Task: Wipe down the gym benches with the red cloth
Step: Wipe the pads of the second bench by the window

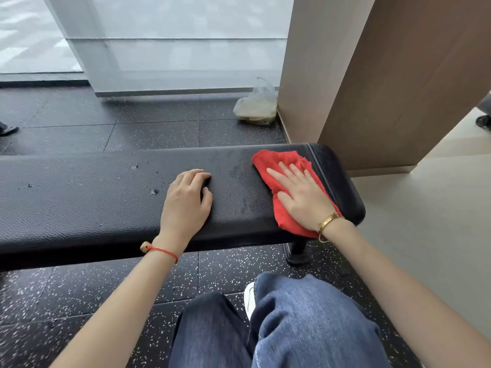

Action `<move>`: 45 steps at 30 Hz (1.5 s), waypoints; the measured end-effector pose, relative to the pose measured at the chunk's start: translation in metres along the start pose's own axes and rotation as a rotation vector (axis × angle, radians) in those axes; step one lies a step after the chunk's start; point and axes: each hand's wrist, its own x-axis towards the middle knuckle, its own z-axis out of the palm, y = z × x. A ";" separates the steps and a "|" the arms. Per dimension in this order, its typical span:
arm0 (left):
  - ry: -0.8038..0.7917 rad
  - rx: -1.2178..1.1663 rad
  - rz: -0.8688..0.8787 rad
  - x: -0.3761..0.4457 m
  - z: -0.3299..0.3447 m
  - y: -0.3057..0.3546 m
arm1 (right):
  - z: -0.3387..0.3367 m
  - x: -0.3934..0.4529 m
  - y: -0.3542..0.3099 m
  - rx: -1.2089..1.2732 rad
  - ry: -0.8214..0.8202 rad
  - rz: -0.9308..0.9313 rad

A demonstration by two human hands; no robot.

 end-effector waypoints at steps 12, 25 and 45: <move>0.008 0.021 -0.008 -0.001 -0.001 0.002 | 0.020 0.027 -0.064 -0.040 -0.059 -0.123; 0.066 0.017 -0.018 0.001 -0.008 0.005 | 0.027 0.086 -0.095 -0.034 -0.092 -0.052; 0.178 0.208 -0.361 -0.037 -0.067 -0.106 | 0.043 0.098 -0.115 -0.040 -0.112 -0.392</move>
